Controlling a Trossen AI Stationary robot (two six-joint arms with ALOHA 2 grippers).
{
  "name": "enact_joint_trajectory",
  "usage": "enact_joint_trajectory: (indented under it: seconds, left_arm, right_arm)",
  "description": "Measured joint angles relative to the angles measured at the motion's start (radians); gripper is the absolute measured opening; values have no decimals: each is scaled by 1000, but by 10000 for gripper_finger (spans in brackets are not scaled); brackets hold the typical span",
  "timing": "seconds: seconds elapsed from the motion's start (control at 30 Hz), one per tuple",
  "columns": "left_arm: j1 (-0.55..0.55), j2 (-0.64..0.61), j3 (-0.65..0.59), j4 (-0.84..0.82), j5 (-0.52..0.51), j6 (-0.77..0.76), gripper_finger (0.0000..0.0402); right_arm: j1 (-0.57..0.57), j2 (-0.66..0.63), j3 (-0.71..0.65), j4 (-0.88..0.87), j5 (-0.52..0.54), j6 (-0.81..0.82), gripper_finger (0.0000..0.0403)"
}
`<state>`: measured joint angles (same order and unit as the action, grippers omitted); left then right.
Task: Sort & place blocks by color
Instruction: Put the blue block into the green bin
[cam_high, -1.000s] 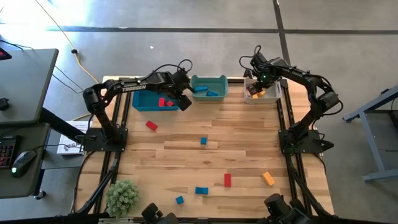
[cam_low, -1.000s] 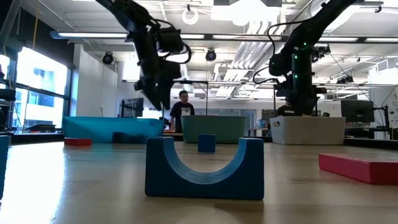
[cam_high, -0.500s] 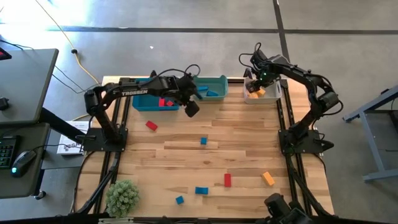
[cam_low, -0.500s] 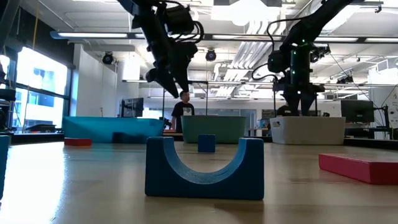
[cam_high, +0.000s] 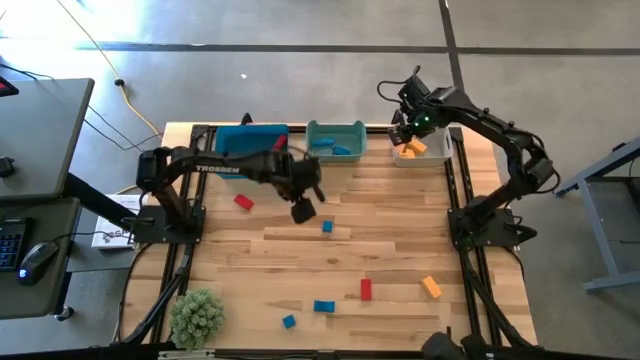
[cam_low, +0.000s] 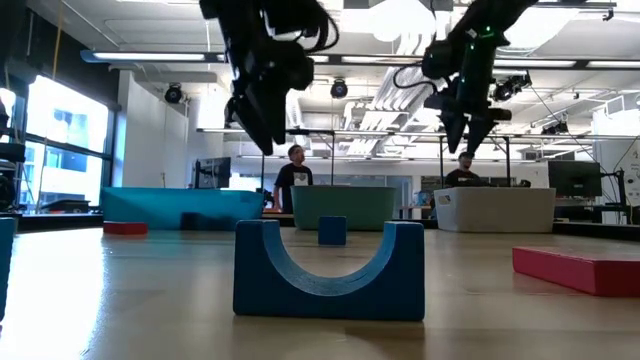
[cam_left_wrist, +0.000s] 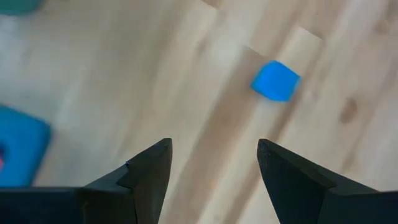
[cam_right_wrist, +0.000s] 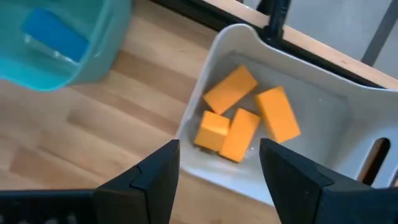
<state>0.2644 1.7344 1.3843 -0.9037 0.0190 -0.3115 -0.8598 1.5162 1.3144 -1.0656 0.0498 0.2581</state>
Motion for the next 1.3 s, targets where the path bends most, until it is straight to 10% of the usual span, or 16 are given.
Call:
enact_joint_trajectory:
  seconds: [0.73,1.3]
  left_arm:
    - [-453,0,0,147,-3,-10,227]
    - [-581,36,0,382,-169,-38,227]
  right_arm:
    - [311,-27,0,-24,6,256,209]
    - [372,-27,0,62,19,286,209]
